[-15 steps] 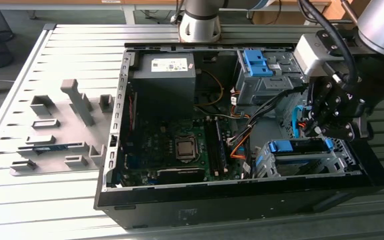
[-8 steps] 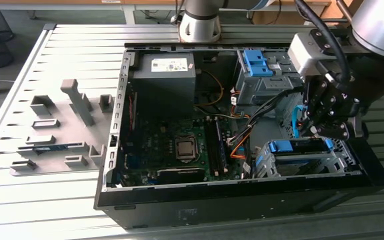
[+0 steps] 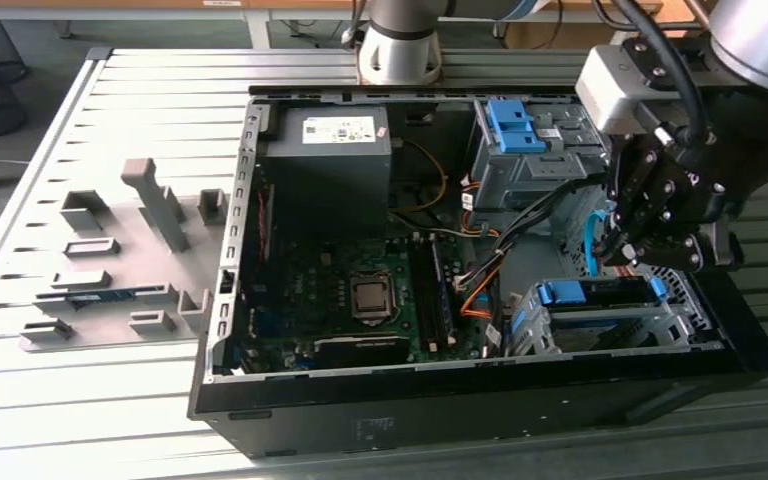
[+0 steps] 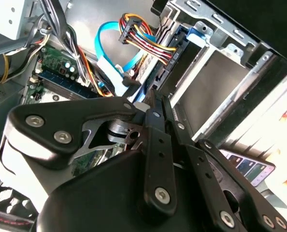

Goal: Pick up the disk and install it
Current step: 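Insert the second disk wire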

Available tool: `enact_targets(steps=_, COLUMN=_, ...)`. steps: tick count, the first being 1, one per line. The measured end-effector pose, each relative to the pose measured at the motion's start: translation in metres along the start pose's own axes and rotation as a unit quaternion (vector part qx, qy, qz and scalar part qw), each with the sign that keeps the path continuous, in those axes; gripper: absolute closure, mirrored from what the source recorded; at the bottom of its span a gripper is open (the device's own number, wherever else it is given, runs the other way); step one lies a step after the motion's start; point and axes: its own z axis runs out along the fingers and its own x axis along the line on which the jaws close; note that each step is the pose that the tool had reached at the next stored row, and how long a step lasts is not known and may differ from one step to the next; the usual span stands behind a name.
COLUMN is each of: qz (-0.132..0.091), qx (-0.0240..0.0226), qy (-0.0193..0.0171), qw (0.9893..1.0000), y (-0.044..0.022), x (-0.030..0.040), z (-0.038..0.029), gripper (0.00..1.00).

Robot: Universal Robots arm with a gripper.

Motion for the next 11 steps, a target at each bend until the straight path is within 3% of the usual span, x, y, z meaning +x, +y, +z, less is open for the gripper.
enact_targets(steps=5, qz=0.000, qx=0.0000, qy=0.0001, qw=1.0000, y=0.0000, x=-0.0002, z=-0.0092, gripper=0.84)
enact_targets(steps=11, qz=0.000, qx=0.0000, qy=0.0013, qw=1.0000, y=0.0001, x=-0.0069, z=-0.0097, gripper=0.84)
